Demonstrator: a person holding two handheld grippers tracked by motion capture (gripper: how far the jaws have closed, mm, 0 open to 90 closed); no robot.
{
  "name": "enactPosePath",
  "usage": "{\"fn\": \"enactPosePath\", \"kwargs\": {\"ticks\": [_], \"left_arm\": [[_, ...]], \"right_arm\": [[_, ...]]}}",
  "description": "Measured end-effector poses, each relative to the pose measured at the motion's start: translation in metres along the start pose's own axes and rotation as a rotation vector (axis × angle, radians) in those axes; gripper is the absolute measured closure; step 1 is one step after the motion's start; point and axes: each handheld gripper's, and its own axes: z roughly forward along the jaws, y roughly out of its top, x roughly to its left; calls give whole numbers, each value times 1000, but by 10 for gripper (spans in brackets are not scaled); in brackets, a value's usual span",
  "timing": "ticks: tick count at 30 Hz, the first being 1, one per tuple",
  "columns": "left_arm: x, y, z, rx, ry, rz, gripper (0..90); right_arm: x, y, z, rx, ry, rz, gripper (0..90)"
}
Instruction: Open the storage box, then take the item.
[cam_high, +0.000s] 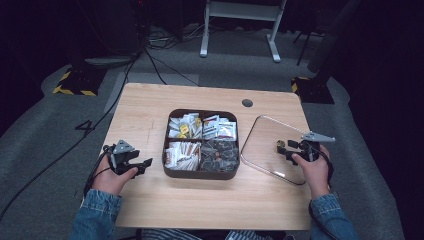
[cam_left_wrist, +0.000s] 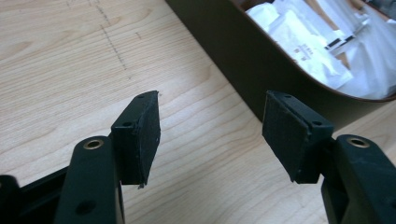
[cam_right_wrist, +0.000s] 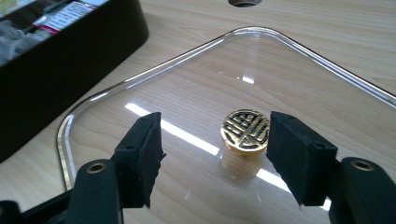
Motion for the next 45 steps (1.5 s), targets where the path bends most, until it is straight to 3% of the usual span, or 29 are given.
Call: {"fn": "enactPosePath", "kwargs": {"ticks": [11, 15, 27, 37, 42, 45], "left_arm": [[-11, 18, -17, -73, -57, 5, 416], [-12, 26, -15, -82, -51, 12, 416], [-37, 46, -3, -98, -104, 94, 427], [-56, 59, 19, -98, -160, 112, 456], [-60, 64, 32, -72, -200, 118, 461], [-62, 64, 41, -44, -182, 112, 461]], "right_arm": [[19, -1, -6, 11, 67, -25, 369], [25, -3, -9, 12, 78, -40, 374], [32, -7, -15, -6, 83, -40, 382], [41, -9, -18, -9, 96, -48, 382], [43, -15, -22, -3, 103, -55, 381], [43, -16, -24, -4, 102, -52, 383]]}}
